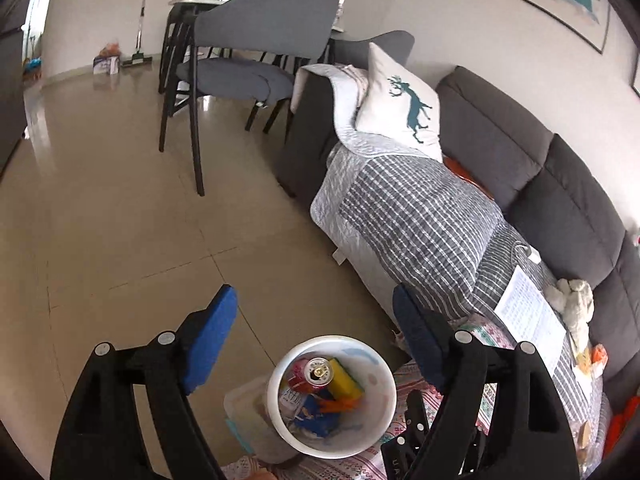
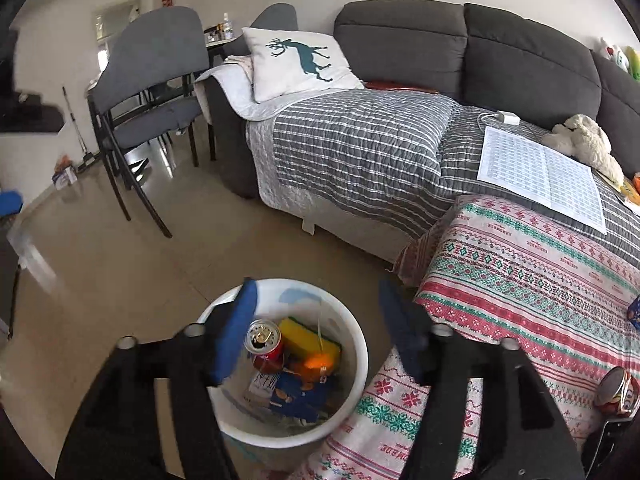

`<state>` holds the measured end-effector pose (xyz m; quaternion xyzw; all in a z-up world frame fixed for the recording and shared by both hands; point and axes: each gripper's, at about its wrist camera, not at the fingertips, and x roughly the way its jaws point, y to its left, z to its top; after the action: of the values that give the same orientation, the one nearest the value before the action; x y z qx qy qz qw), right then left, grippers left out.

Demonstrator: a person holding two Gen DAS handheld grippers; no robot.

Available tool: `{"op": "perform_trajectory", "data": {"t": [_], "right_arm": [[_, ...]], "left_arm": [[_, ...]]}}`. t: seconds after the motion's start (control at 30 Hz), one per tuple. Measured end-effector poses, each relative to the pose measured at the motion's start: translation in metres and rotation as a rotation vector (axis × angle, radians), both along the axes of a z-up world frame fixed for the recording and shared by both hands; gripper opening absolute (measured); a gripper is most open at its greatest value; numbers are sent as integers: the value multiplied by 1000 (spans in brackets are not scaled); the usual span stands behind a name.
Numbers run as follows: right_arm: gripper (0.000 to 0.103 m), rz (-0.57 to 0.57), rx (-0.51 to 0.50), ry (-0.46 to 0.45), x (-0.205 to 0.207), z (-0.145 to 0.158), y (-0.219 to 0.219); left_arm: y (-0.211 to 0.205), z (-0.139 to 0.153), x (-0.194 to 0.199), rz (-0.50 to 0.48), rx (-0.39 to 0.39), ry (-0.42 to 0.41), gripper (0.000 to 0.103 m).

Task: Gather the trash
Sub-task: 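Return the left tool to the table and grasp the red cartoon-printed can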

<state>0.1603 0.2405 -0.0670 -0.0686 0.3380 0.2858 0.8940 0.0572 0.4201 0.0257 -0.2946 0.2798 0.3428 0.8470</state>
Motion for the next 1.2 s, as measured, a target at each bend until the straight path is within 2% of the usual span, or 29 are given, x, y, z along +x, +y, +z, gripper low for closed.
{"op": "perform_trajectory", "data": {"t": [0.17,0.33,0.63,1.03,1.2], "right_arm": [[96,-72,-3,-44,-2,9,-7],[96,-117,-28,-50,3,18,-19],[96,-217,-54,-81,16,37,-63],[96,-360,-52,-80,41,44,-155],[96,-444,-71,-91,51,42,-213]], "left_arm": [[4,-5,2,13,-17,20,83],[-4,-9,7,5,-14,38,91],[-40,-9,33,-59,57,94,93],[-136,-11,83,-211,222,166,96],[-187,-17,104,-306,304,203,96]]}}
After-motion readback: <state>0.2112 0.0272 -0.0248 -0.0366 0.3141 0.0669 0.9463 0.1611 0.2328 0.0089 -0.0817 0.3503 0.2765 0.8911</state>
